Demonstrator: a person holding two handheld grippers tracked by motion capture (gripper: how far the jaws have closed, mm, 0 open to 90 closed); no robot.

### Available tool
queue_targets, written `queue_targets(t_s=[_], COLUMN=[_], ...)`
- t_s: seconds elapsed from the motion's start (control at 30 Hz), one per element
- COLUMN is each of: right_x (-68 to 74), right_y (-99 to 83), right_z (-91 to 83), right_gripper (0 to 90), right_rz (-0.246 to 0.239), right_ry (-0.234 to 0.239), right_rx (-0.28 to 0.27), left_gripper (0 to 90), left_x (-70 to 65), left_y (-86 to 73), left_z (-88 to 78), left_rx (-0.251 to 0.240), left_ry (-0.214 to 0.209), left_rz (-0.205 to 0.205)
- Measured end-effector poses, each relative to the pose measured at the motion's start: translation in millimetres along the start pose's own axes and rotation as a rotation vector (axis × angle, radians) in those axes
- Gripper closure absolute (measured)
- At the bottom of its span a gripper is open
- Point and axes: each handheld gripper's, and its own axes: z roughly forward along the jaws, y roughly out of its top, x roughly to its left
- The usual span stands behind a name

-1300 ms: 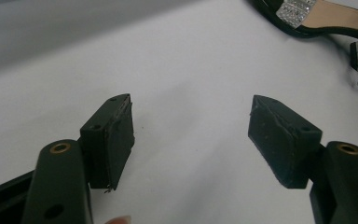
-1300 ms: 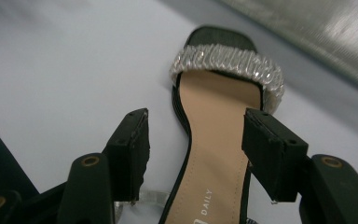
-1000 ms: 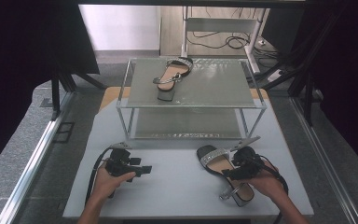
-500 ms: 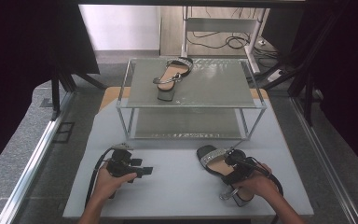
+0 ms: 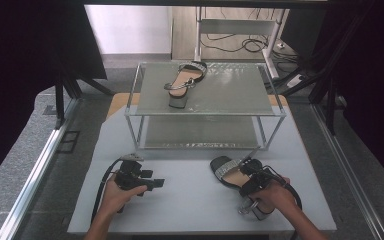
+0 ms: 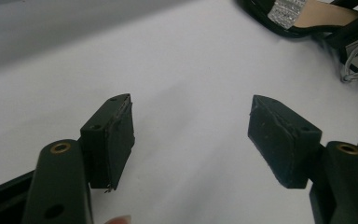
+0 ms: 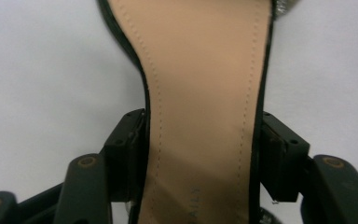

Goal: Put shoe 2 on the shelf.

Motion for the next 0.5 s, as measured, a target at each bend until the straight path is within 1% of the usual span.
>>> queue_targets(t_s=[0.03,0.07,0.1,0.17,0.2,0.3,0.33,0.37,0.4,0.43,0.47,0.5], right_x=[-7.8,-7.8,-13.4,-15.3,-17.6,-21.3,-23.4,-24.7,-24.7,-27.2,-27.2,-28.3], right_y=[-1.8,-1.8,-2.9,-3.2,-3.3,-3.5,-4.7,-5.4,-5.4,-7.8,-7.8,-8.6], right_z=[-1.5,-1.5,-2.9,-3.5,-5.4,-11.6,-16.7,-18.0,-18.0,-22.6,-22.6,-24.1], right_gripper=[41.7,41.7,41.9,42.0,42.1,42.3,42.5,42.5,42.5,42.5,42.5,42.5], right_rz=[0.034,0.034,0.061,0.064,0.073,0.086,0.087,0.085,0.085,0.103,0.103,0.106], right_ry=[0.05,0.05,0.094,0.102,0.122,0.154,0.181,0.191,0.191,0.219,0.219,0.231], right_rx=[-0.017,-0.017,-0.031,-0.037,-0.046,-0.069,-0.083,-0.091,-0.091,-0.114,-0.114,-0.124], left_gripper=[31.3,31.3,31.3,31.3,31.3,31.3,31.3,31.3,31.4,31.4,31.4,31.4], left_x=[0.6,0.6,1.0,1.1,1.2,1.3,1.7,1.8,1.8,1.9,1.9,1.7], left_y=[0.0,0.0,0.0,0.0,-0.1,-0.1,-0.1,-0.2,-0.2,-0.2,-0.2,-0.3], left_z=[-0.6,-0.6,-0.3,-0.1,0.2,0.2,0.2,0.3,0.3,0.6,0.6,0.7], left_rx=[0.0,0.0,0.0,0.004,0.006,0.004,0.002,0.002,0.002,0.005,0.005,0.005], left_ry=[0.001,0.001,0.003,0.005,0.006,0.006,0.004,0.005,0.005,0.005,0.005,0.005], left_rz=[0.0,0.0,-0.001,-0.001,0.0,0.001,0.0,-0.003,-0.003,-0.002,-0.002,-0.002])
